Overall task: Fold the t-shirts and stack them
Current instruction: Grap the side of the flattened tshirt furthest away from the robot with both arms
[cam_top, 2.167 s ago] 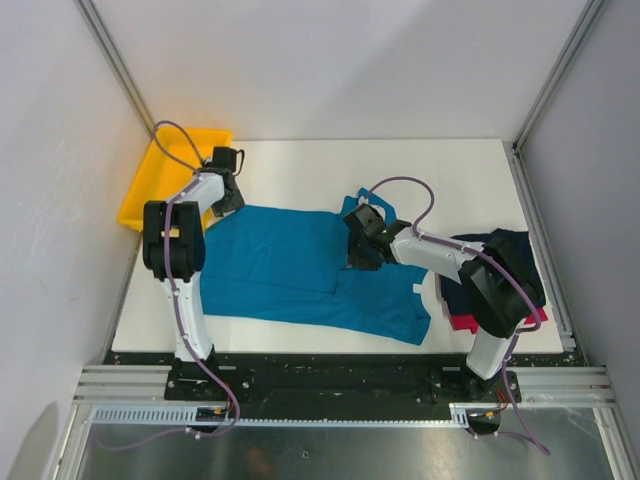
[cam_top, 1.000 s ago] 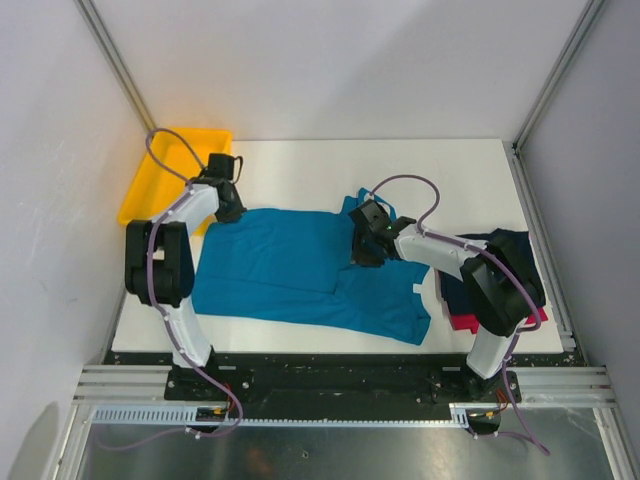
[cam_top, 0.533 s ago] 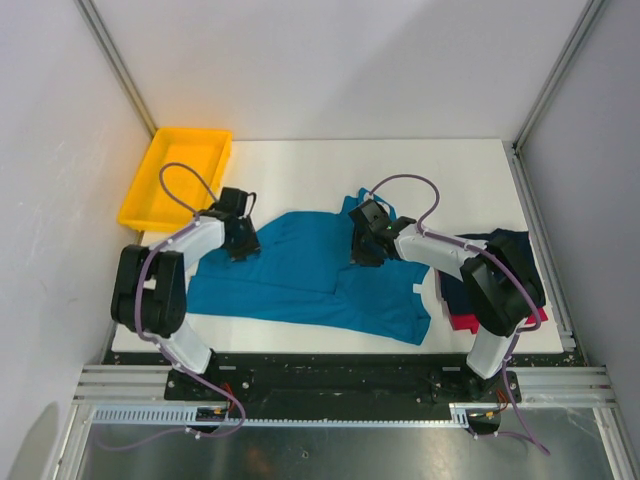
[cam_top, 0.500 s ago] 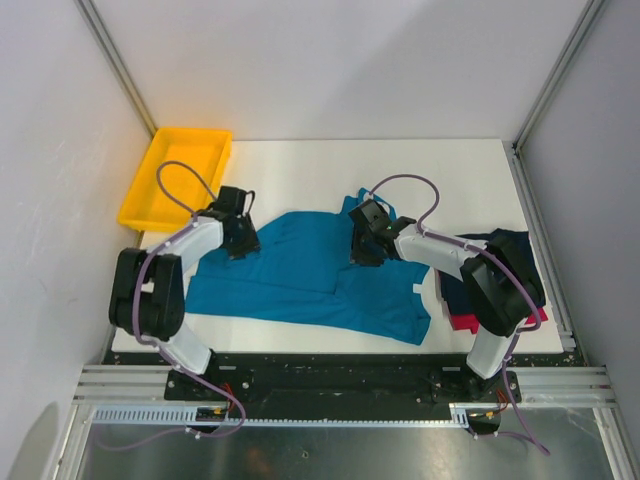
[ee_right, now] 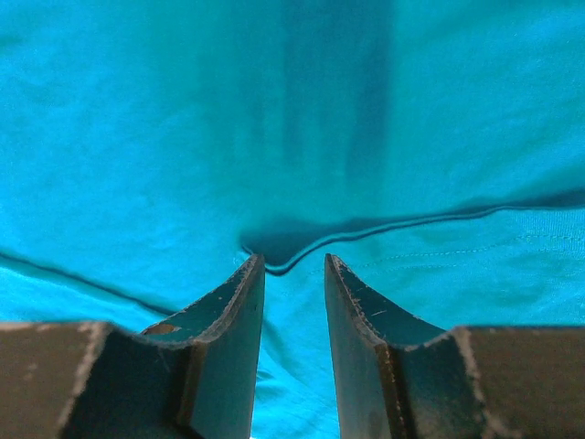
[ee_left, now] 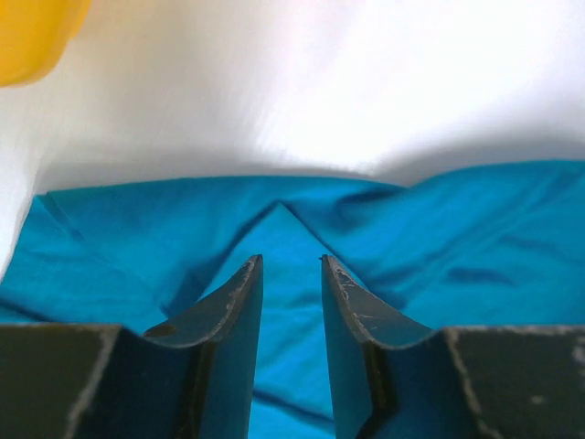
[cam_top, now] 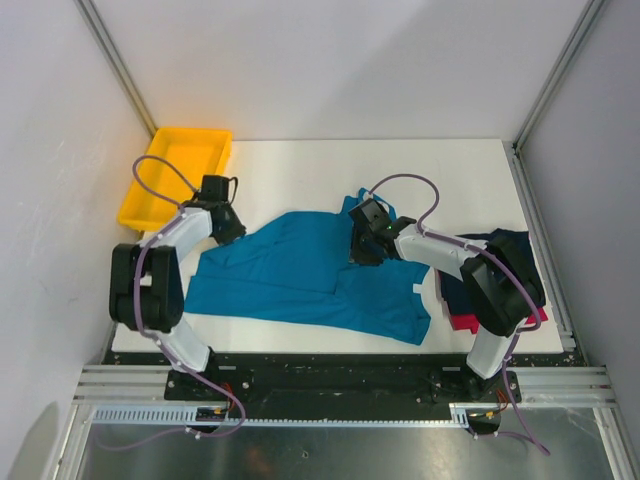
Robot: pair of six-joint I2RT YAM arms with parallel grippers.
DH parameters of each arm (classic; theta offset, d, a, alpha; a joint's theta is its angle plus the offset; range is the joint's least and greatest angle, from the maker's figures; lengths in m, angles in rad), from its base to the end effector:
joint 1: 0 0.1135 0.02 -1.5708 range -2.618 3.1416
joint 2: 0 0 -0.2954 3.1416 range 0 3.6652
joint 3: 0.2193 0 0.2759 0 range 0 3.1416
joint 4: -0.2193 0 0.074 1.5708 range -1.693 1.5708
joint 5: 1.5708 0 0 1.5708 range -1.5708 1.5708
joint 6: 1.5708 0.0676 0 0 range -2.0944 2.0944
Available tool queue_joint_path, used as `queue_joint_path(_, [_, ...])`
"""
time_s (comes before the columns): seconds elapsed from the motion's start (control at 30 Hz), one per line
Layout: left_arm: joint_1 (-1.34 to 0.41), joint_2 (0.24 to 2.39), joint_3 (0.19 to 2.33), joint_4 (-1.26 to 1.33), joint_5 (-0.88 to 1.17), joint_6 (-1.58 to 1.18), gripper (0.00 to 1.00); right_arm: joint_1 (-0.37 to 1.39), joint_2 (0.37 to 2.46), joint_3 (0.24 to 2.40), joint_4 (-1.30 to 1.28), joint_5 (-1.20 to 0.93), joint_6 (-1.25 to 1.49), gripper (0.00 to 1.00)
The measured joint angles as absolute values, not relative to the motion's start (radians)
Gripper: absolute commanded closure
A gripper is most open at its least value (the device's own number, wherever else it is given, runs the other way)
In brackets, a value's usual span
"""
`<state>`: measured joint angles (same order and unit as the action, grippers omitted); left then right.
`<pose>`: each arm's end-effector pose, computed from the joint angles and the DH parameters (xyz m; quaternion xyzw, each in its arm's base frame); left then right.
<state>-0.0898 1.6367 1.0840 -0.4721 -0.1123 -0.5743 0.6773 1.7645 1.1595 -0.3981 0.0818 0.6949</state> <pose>0.3726 -0.0259 0.1973 -0.2453 0.9297 -0.0367 0.2721 0.3218 0.2517 0.1804 0.0199 0.9590 0.1469 0.2414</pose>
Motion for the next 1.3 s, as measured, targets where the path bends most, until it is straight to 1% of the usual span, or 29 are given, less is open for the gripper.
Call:
queue_joint_path(0.27, [-0.081,1.813,1.146,-0.474,-0.12,-0.618,0.64,0.673,1.765,1.159,-0.399,0.081,0.684,0.63])
queue_joint_path(0.53, [-0.076,1.827,1.172,-0.476,-0.131,-0.664,0.65,0.672,1.764,1.159,-0.4,0.081,0.679,0.63])
queue_joint_path(0.83, [-0.076,1.838,1.175,-0.478,-0.158,-0.693,0.7,0.672,1.764,1.159,-0.403,0.081,0.678,0.64])
queue_joint_path(0.93, [-0.076,1.841,1.175,-0.479,-0.164,-0.703,0.75,0.672,1.764,1.159,-0.406,0.081,0.678,0.64])
queue_joint_path(1.17, [-0.075,1.841,1.175,-0.486,-0.173,-0.725,0.98,0.672,1.764,1.159,-0.411,0.081,0.677,0.64])
queue_joint_path(1.3, [-0.075,1.841,1.187,-0.502,-0.173,-0.73,1.0,0.669,1.764,1.159,-0.411,0.081,0.677,0.64])
